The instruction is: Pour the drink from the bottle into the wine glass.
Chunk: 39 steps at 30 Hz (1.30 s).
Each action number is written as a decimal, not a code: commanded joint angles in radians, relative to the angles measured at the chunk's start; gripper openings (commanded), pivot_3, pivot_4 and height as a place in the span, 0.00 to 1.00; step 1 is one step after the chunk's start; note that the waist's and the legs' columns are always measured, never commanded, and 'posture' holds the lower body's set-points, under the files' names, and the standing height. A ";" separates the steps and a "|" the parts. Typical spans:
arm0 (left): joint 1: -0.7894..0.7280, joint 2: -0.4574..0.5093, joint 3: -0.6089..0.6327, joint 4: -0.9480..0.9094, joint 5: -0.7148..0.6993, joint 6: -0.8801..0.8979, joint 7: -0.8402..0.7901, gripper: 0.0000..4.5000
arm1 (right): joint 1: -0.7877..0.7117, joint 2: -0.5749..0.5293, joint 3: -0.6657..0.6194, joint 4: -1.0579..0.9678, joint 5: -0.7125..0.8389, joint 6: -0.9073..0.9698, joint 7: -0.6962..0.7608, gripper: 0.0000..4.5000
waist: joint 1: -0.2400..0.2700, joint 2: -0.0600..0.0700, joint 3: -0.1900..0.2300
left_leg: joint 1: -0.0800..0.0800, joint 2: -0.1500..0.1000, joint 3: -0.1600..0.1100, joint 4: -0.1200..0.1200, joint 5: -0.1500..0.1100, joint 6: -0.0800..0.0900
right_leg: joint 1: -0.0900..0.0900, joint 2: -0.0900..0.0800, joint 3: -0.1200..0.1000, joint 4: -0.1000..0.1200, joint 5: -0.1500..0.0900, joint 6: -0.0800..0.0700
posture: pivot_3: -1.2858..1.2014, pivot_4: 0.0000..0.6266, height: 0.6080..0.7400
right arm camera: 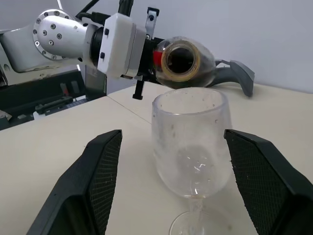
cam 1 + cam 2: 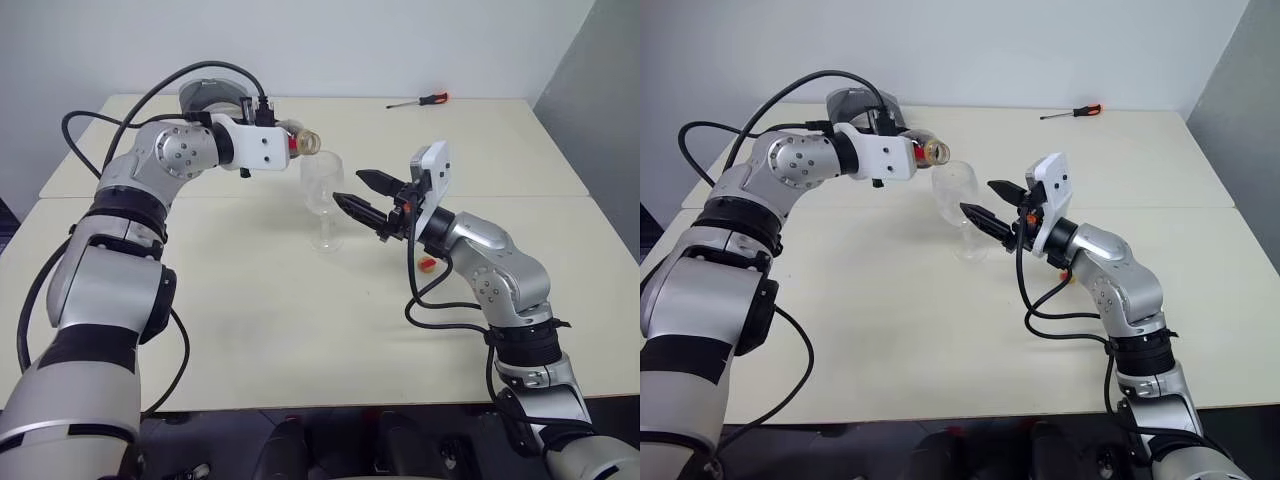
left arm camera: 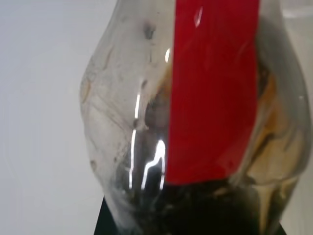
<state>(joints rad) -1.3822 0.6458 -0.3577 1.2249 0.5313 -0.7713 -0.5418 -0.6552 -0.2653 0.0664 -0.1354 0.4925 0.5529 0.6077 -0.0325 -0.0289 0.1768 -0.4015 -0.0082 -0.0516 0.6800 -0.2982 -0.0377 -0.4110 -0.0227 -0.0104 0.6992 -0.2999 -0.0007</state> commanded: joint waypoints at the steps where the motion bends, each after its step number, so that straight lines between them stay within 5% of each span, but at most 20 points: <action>1: -0.043 0.029 -0.006 -0.005 0.022 -0.019 0.048 0.19 | -0.005 0.004 -0.004 -0.046 -0.001 -0.024 0.006 0.79 | -0.001 0.000 0.000 | 0.000 0.000 0.000 0.000 0.000 0.000 | 0.000 0.000 0.000 0.000 0.000 0.000 | 0.52 0.24 1.00; 39: -0.149 0.059 -0.102 0.044 0.162 -0.043 0.195 0.19 | -0.010 0.008 -0.010 -0.033 -0.022 -0.041 -0.001 0.79 | -0.001 0.000 0.000 | 0.000 0.000 0.001 0.001 0.000 0.000 | -0.001 0.000 0.000 0.002 0.000 0.000 | 0.52 0.24 1.00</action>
<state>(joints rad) -1.4859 0.6832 -0.4667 1.2811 0.6947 -0.8104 -0.3740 -0.6486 -0.2605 0.0675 -0.1354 0.4716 0.5362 0.6072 -0.0333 -0.0289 0.1768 -0.4013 -0.0084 -0.0505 0.6810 -0.2981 -0.0379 -0.4119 -0.0228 -0.0106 0.7011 -0.2999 -0.0007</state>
